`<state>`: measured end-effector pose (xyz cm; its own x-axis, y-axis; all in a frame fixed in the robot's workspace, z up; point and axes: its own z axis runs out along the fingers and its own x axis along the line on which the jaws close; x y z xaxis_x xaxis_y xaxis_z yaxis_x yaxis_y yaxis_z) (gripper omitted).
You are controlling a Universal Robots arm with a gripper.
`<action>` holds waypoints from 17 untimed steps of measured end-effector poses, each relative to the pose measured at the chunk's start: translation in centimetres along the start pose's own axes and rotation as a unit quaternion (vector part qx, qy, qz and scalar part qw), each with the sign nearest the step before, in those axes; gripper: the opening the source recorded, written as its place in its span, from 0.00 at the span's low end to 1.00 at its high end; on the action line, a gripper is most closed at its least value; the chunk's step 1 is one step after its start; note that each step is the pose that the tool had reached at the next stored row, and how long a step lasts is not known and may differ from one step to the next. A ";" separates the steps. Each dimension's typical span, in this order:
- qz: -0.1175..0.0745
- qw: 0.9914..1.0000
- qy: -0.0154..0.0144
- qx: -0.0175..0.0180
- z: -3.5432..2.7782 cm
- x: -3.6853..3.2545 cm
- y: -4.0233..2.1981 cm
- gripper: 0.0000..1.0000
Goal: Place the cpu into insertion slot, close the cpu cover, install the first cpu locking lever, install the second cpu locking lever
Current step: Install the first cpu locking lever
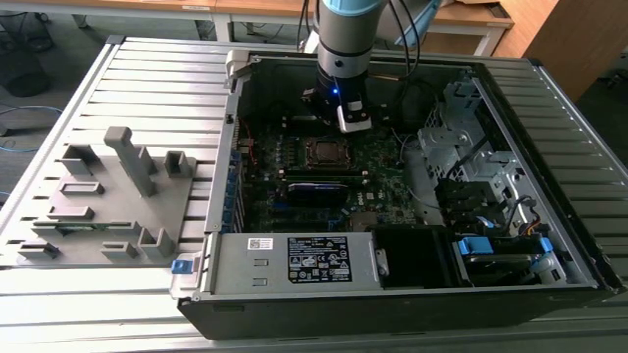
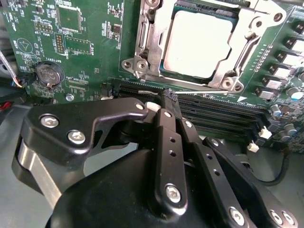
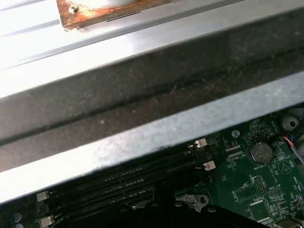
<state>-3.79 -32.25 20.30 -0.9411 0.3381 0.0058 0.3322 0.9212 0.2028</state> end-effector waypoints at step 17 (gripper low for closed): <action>0.034 0.999 -0.014 0.012 0.40 0.24 0.61 0.11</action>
<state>-3.79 -31.53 20.03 -0.9147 0.4041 -0.0085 0.3961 0.9005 0.1793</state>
